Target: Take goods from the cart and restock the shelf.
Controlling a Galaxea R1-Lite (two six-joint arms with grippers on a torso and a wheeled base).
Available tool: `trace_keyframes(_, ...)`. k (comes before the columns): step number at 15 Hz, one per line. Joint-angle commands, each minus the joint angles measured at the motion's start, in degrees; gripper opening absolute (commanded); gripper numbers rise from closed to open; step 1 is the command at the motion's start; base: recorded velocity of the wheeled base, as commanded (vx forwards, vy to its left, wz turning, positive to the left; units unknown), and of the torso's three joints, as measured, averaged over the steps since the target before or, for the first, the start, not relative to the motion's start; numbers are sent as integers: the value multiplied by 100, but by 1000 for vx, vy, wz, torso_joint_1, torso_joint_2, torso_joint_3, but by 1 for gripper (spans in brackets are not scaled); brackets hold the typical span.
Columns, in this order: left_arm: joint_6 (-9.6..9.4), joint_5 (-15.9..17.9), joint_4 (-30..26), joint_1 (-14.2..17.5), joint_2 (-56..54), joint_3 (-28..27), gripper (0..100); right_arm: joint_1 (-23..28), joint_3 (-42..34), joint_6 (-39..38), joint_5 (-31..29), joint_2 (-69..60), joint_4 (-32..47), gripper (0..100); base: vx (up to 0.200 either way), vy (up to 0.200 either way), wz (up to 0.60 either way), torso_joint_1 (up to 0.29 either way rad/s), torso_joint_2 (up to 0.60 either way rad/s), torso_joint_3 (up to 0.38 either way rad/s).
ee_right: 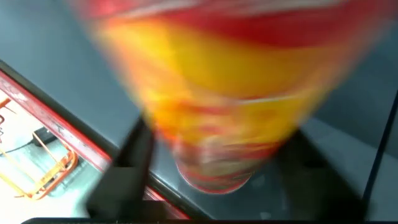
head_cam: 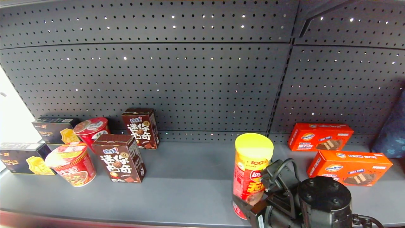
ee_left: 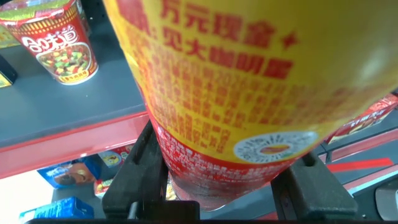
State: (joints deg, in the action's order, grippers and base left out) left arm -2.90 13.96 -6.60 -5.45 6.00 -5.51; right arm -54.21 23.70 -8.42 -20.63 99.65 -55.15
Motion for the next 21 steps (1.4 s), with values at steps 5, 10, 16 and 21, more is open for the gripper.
trace_keyframes(5, 0, 10, -8, 0, -2, 6, 0, 42, -243, 25, -91, -103, -101, 100, 0, 0, 0, 0, 0, 0)
trace_keyframes(10, 0, 10, -8, 0, -2, 24, 0, 280, -1025, 69, -170, -921, -101, 100, 0, 0, 0, 0, 0, 0)
trace_keyframes(16, -17, 10, -8, 0, -2, 24, 0, 904, -1535, 166, -91, -1597, -66, 100, 0, 0, 0, 0, 0, 0)
trace_keyframes(21, 0, 10, 97, 0, -2, 32, 0, 1528, -1218, 297, 59, -1176, -84, 100, 0, 0, 0, 0, 0, 0)
